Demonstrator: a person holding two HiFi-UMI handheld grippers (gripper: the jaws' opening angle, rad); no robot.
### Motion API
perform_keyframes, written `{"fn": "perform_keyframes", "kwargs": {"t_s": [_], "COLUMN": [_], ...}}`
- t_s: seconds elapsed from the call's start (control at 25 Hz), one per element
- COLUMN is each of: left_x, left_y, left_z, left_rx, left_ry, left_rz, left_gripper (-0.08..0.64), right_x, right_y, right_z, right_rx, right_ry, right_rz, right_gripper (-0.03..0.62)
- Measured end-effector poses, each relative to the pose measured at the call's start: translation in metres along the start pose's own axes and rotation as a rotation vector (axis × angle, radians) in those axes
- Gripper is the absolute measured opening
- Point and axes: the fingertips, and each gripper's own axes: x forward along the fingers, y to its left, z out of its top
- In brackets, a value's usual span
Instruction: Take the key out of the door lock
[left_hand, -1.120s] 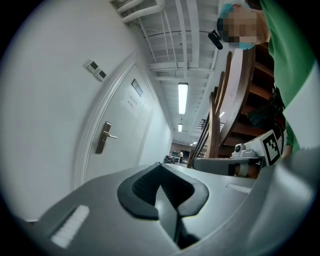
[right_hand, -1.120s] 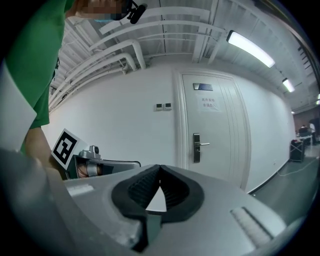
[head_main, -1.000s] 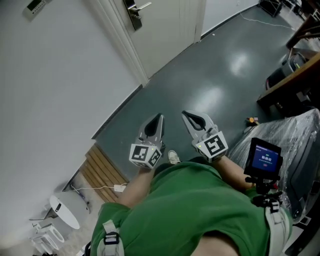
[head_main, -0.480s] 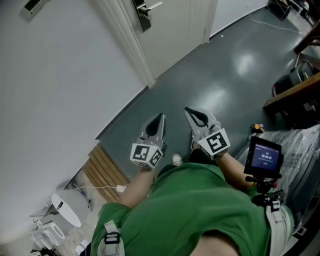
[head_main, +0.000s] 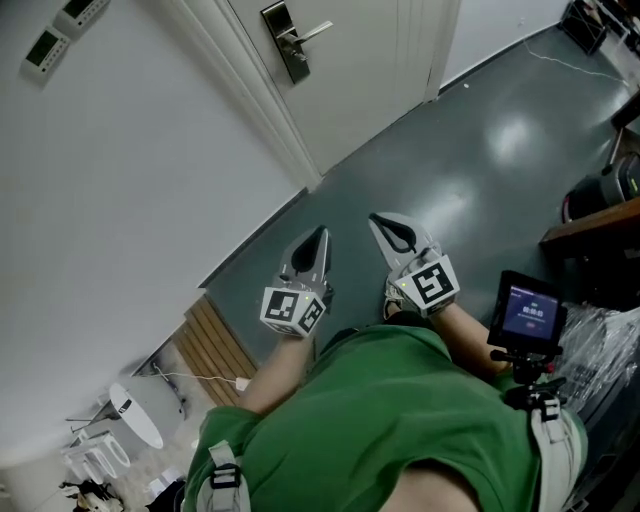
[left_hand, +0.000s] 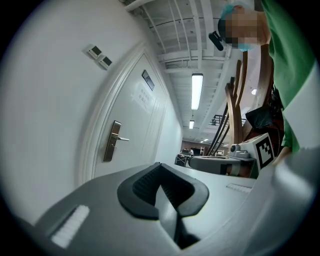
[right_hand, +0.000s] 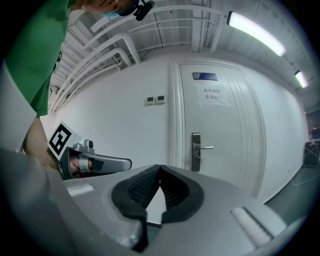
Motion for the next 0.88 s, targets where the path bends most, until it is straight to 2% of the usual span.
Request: {"fn": "perform_keyframes", "kwargs": {"t_s": [0.24,0.44,0.6,0.88], "left_x": [0.076,0.105,0.147,0.168], "left_y": [0.021,0.023,0.028,0.037], "left_z": [0.003,0.003,0.003,0.010], "left_rx": [0.003,0.014,0.009,0.022], "left_ry": [0.017,0.014,0.005,0.003], "left_rz": [0.032,0.053,0.058,0.061], "left_gripper": [0.002,0.002,0.002,0.002], "right_x": [0.038,0.051,0.068,0.083], "right_y": [-0.073,-0.100,-0.140,-0.158], "right_z": [-0.004,-0.005,-0.009,-0.002], "right_rx": [0.012,0.009,-0.004,-0.021], "right_ry": [0.003,-0.003,0.005,-0.007], "right_rz": [0.023,0.058,0.063,0.063], "right_gripper": [0.002,0.002,0.002,0.002]}}
